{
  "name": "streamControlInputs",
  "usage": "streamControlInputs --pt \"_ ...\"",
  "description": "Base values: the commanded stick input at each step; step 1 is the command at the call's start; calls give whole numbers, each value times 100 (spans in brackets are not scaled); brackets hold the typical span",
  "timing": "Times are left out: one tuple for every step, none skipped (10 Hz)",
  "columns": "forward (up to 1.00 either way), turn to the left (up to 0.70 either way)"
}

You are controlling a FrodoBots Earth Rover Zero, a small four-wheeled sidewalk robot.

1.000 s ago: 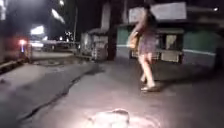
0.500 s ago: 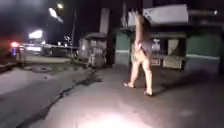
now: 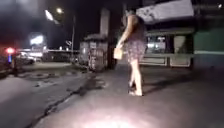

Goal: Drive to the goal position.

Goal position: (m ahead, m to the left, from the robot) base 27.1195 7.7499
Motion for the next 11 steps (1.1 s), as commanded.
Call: streamControlInputs --pt "100 5" --pt "100 25" --pt "100 40" --pt "100 40" --pt "100 40" --pt "100 40" --pt "100 40" --pt "100 40" --pt "100 36" --pt "100 0" --pt "78 0"
